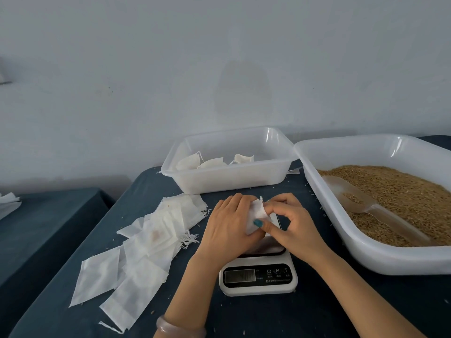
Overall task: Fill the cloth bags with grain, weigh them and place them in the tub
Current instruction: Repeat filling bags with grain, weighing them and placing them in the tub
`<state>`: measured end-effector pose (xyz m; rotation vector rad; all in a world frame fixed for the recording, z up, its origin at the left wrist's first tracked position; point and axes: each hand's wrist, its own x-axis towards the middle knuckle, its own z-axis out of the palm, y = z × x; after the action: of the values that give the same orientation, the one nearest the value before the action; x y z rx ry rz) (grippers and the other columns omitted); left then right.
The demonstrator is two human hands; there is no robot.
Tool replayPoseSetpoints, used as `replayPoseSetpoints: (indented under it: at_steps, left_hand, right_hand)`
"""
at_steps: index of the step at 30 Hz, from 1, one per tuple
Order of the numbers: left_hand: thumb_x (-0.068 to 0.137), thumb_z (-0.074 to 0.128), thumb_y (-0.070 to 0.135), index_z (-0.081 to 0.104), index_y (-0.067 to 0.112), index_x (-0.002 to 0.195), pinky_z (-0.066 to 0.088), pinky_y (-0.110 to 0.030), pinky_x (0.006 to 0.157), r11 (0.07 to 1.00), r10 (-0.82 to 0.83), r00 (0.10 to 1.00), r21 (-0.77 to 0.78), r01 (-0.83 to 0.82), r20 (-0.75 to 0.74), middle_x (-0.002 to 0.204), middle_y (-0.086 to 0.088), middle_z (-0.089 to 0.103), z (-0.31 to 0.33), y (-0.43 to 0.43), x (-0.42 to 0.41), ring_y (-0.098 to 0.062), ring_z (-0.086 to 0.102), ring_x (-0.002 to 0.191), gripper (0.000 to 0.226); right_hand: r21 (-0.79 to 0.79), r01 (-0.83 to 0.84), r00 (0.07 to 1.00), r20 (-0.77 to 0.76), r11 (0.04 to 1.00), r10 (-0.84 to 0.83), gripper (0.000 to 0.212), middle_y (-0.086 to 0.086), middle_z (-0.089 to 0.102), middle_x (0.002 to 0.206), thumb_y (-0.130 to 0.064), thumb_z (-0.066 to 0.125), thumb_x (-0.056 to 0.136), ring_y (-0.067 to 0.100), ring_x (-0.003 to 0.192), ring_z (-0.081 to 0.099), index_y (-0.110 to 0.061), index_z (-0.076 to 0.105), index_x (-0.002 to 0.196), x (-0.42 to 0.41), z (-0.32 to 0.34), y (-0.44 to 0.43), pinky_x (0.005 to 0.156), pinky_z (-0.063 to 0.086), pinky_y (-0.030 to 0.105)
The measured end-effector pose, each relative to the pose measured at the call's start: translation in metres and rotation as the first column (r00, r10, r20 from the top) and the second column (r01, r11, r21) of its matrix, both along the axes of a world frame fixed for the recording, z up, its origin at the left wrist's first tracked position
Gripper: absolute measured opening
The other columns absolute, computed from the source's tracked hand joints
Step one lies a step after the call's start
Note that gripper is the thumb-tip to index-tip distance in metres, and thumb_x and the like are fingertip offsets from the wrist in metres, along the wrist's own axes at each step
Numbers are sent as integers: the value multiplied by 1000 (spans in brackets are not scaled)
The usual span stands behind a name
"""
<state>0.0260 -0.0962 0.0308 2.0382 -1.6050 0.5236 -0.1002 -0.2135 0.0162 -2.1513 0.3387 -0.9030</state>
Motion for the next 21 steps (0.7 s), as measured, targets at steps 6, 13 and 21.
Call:
replayPoseSetpoints:
  at_steps: [6, 13, 21]
  left_hand:
    - [78, 74, 34, 64, 10, 116, 49, -34, 81, 999, -13, 1000, -32, 12, -27, 104, -2, 68, 1, 0, 3, -25, 65, 88, 47]
    - [85, 70, 33, 60, 12, 121, 44, -28, 72, 999, -22, 997, -29, 20, -72, 114, 0, 62, 3, 3, 3, -21, 61, 95, 43]
    - [80, 75, 11, 57, 9, 118, 40, -27, 66, 999, -5, 992, -38, 0, -122, 115, -2, 55, 1, 4, 7, -22, 56, 95, 42]
  right_hand:
    - [-51, 106, 991, 86, 993, -102, 25, -8, 55, 102, -46, 69, 78, 11, 102, 55, -22, 75, 86, -1, 2, -1, 88, 45, 24]
    - [-115, 169, 967, 209, 979, -143, 30, -19, 53, 87, -52, 65, 78, 10, 89, 56, -24, 74, 83, 1, 4, -3, 76, 50, 32]
    - [-466, 218, 962, 250, 858, -109, 42, -13, 65, 87, -59, 74, 70, 15, 96, 51, -19, 72, 84, 2, -2, -5, 78, 47, 39]
